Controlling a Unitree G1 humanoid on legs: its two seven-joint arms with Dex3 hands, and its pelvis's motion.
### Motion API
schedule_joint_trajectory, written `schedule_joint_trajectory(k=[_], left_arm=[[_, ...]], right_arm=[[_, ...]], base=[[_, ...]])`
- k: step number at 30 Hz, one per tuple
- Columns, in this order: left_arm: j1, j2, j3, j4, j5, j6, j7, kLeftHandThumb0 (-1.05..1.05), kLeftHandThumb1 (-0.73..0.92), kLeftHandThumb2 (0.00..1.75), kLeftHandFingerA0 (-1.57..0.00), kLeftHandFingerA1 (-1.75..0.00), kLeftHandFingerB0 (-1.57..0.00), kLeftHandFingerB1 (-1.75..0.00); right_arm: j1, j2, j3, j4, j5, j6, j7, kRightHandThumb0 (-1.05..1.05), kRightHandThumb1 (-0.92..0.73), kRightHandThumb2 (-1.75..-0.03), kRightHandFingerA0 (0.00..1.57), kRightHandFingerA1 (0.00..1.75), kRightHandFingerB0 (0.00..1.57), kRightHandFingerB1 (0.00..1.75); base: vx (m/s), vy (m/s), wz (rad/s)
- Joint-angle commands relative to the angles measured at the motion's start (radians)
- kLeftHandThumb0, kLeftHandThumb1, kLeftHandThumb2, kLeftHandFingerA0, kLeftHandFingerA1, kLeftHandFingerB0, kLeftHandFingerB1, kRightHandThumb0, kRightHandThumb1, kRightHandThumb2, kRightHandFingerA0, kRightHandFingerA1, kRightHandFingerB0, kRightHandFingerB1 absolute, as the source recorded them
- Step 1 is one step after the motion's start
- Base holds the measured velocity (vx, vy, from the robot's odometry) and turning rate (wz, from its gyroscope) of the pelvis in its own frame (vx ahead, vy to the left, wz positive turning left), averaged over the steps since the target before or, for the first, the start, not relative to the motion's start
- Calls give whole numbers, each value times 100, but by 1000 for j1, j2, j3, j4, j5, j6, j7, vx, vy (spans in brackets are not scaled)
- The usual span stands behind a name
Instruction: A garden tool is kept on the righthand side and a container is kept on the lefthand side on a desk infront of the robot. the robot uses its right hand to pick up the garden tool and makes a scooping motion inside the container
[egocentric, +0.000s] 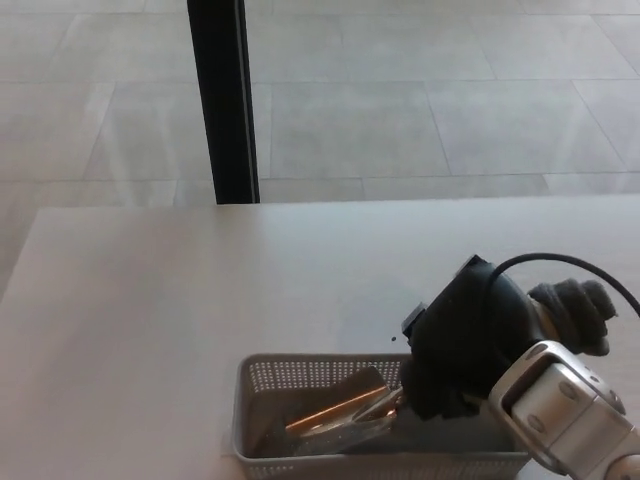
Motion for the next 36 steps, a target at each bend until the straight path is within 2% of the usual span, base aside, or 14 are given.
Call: schedule_joint_trajectory(k=[1, 5, 10, 11, 15, 18, 19, 21, 23, 24, 26, 32, 35, 36], left_arm=[[7, 4, -1, 0, 3, -8, -4, -53, 64, 59, -57, -63, -59, -52], [16, 5, -3, 1, 2, -11, -1, -52, 62, 59, -58, -67, -62, -54], [19, 3, 1, 4, -1, -9, 2, -52, 63, 59, -58, -66, -62, -54], [18, 2, 4, 3, -4, -7, 5, -51, 62, 59, -61, -67, -62, -54], [13, 1, 6, 11, -2, -9, 13, -51, 63, 59, -64, -67, -64, -53], [13, 5, 8, 7, -6, -5, 6, -53, 62, 59, -60, -66, -63, -54], [16, 9, 4, 1, -4, -3, 3, -52, 63, 59, -59, -65, -61, -53], [21, 11, 1, -3, -1, -3, 0, -52, 64, 59, -59, -66, -59, -52], [25, 10, 6, -2, -6, -5, 1, -53, 63, 59, -58, -68, -59, -53], [28, 12, 7, -1, -5, -8, 2, -52, 63, 59, -59, -66, -58, -51], [28, 12, 9, 6, -5, -10, 6, -53, 63, 59, -62, -67, -60, -52], [44, 17, 18, -4, -16, -11, 0, -53, 63, 59, -60, -68, -55, -52], [53, 20, 18, -14, -18, -9, -10, -52, 64, 59, -59, -69, -54, -53], [53, 20, 20, -11, -19, -8, -11, -53, 63, 59, -60, -69, -56, -53]], right_arm=[[29, 4, 20, -26, -8, -40, 10, -44, -65, -83, 104, 175, 70, 148], [60, 26, 31, -20, -20, -20, -1, -47, -69, -83, 105, 175, 75, 137], [104, 95, -84, -11, 120, 46, -17, -45, -75, -95, 108, 175, 73, 160], [111, 101, -115, -6, 161, 41, -37, -39, -69, -106, 107, 175, 74, 127], [161, 118, -276, 19, 348, 26, -161, -39, -58, -96, 98, 175, 71, 145], [183, 128, -341, 27, 394, 16, -216, -38, -62, -88, 95, 175, 72, 122], [190, 125, -374, 30, 418, 5, -248, -36, -54, -97, 118, 175, 65, 139], [195, 123, -401, 40, 442, -24, -298, -33, -54, -91, 94, 175, 69, 142], [195, 122, -446, 40, 481, -38, -309, -33, -58, -96, 94, 175, 75, 119], [191, 119, -465, 38, 496, -43, -307, -33, -61, -95, 94, 175, 76, 87], [180, 107, -503, 24, 525, -53, -290, -31, -61, -100, 90, 175, 65, 138], [97, 75, -633, -3, 613, -67, -267, -24, -55, -97, 86, 175, 57, 171], [54, 63, -680, 1, 642, -78, -267, -25, -51, -99, 86, 175, 62, 165], [37, 59, -698, 6, 651, -84, -281, -25, -53, -88, 90, 175, 74, 106]], base=[[0, 0, 0], [0, 0, 0], [0, 0, 0], [0, 0, 0], [0, 0, 0], [0, 0, 0], [0, 0, 0], [0, 0, 0], [0, 0, 0], [0, 0, 0], [0, 0, 0], [0, 0, 0], [0, 0, 0], [0, 0, 0]])
